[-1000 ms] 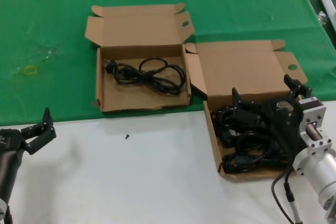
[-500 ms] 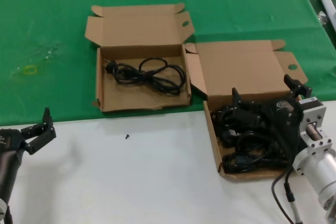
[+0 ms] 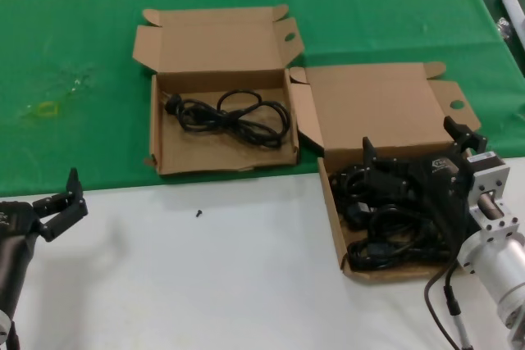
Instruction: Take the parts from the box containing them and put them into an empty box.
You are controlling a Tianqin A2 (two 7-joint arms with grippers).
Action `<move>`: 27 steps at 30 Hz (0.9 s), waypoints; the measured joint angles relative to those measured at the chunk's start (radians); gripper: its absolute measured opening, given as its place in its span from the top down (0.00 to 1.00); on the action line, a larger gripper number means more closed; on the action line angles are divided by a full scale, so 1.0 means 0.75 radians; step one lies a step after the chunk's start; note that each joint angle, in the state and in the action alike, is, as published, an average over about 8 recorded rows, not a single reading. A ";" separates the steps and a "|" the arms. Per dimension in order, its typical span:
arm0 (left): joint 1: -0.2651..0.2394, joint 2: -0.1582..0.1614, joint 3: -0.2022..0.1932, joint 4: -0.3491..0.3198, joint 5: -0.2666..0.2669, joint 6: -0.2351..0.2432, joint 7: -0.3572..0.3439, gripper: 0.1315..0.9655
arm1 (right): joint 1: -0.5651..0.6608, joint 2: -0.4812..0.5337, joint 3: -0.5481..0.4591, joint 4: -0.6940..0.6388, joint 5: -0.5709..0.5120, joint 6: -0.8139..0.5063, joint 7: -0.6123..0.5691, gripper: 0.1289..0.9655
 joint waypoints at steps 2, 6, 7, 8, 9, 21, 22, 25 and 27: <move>0.000 0.000 0.000 0.000 0.000 0.000 0.000 0.00 | 0.000 0.000 0.000 0.000 0.000 0.000 0.000 0.00; 0.000 0.000 0.000 0.000 0.000 0.000 0.000 0.00 | 0.000 0.000 0.000 0.000 0.000 0.000 0.000 0.00; 0.000 0.000 0.000 0.000 0.000 0.000 0.000 0.00 | 0.000 0.000 0.000 0.000 0.000 0.000 0.000 0.00; 0.000 0.000 0.000 0.000 0.000 0.000 0.000 0.00 | 0.000 0.000 0.000 0.000 0.000 0.000 0.000 0.00; 0.000 0.000 0.000 0.000 0.000 0.000 0.000 0.00 | 0.000 0.000 0.000 0.000 0.000 0.000 0.000 0.00; 0.000 0.000 0.000 0.000 0.000 0.000 0.000 0.00 | 0.000 0.000 0.000 0.000 0.000 0.000 0.000 0.00; 0.000 0.000 0.000 0.000 0.000 0.000 0.000 0.00 | 0.000 0.000 0.000 0.000 0.000 0.000 0.000 0.00; 0.000 0.000 0.000 0.000 0.000 0.000 0.000 0.00 | 0.000 0.000 0.000 0.000 0.000 0.000 0.000 0.00; 0.000 0.000 0.000 0.000 0.000 0.000 0.000 0.00 | 0.000 0.000 0.000 0.000 0.000 0.000 0.000 0.00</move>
